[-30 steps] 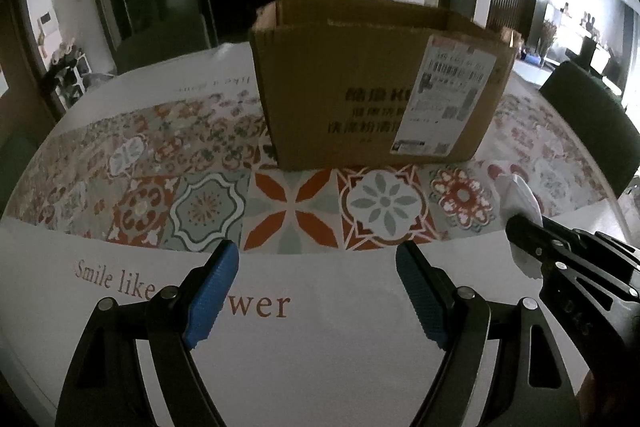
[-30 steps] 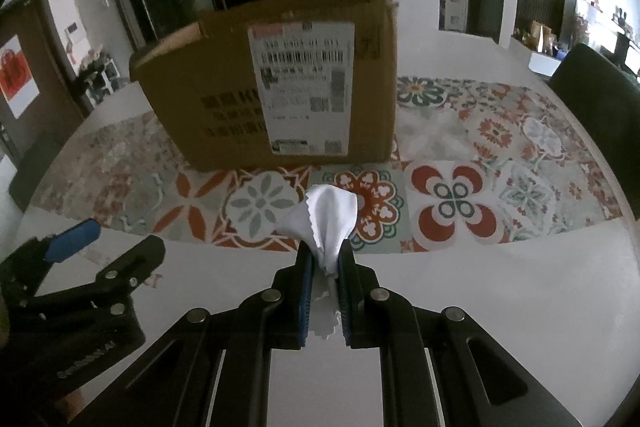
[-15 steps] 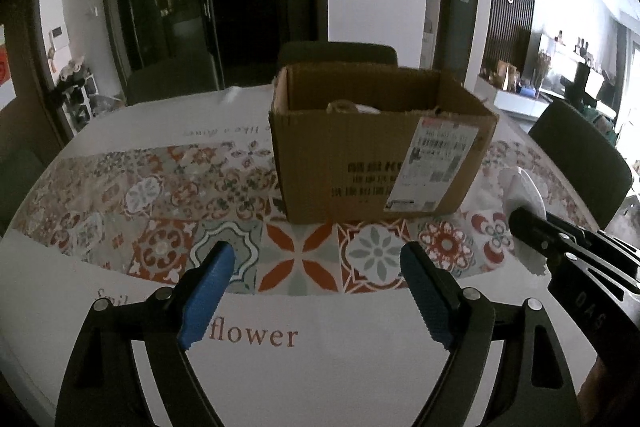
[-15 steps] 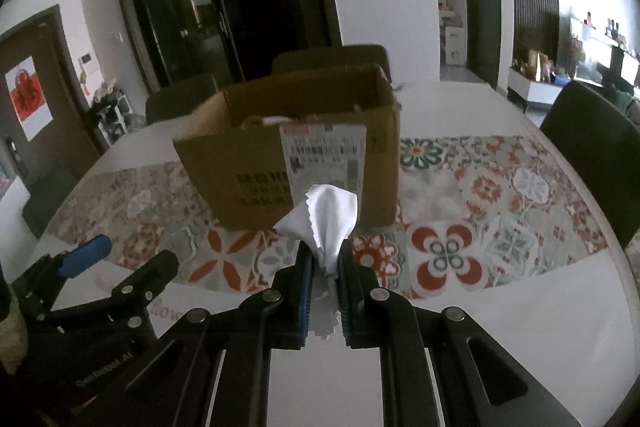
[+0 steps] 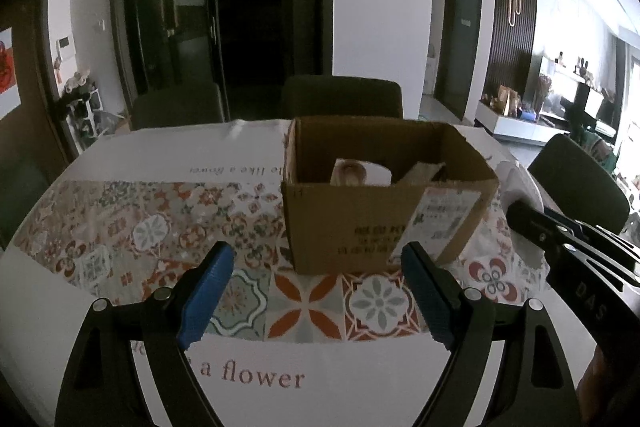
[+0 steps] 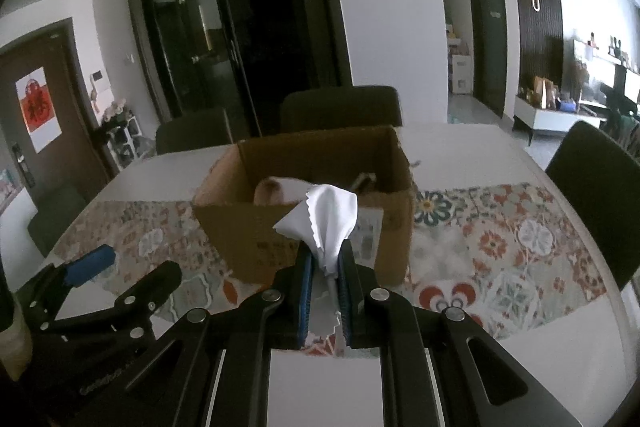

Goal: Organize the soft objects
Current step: 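Lift and carry the white cloth with the right gripper over the box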

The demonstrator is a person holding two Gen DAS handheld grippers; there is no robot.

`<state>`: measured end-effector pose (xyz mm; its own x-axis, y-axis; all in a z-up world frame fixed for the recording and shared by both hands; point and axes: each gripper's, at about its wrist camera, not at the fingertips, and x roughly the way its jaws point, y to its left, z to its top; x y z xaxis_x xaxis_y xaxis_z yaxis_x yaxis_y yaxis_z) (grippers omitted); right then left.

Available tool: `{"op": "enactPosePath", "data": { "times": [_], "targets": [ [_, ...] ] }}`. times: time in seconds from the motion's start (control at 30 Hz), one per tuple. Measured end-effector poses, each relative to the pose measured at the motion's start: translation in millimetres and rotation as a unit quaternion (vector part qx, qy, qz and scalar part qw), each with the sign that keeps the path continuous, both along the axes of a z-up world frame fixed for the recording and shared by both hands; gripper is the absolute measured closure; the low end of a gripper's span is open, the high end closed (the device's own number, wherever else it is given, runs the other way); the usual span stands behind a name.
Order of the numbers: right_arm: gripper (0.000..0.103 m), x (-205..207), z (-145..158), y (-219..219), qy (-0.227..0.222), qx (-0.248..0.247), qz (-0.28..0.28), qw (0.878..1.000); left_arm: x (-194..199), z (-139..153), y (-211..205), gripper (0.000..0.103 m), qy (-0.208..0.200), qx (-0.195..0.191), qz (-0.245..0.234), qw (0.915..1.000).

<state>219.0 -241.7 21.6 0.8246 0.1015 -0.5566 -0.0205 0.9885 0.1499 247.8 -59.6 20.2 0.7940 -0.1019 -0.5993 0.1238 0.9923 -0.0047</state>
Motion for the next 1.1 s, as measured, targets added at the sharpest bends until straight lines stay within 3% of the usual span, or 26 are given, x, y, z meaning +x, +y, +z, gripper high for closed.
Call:
{"op": "enactPosePath", "data": {
  "times": [0.37, 0.63, 1.1],
  "targets": [
    [0.09, 33, 23, 4, -0.022, -0.017, 0.005, 1.0, 27, 23, 2, 0.017, -0.027, 0.004, 0.01, 0.9996],
    [0.09, 63, 29, 7, -0.019, -0.022, 0.014, 0.999, 48, 25, 5, 0.017, -0.025, 0.003, 0.021, 0.9995],
    [0.09, 129, 10, 13, 0.02, -0.035, 0.035, 0.999, 83, 8, 13, 0.017, 0.0, 0.01, 0.049, 0.9988]
  ]
}}
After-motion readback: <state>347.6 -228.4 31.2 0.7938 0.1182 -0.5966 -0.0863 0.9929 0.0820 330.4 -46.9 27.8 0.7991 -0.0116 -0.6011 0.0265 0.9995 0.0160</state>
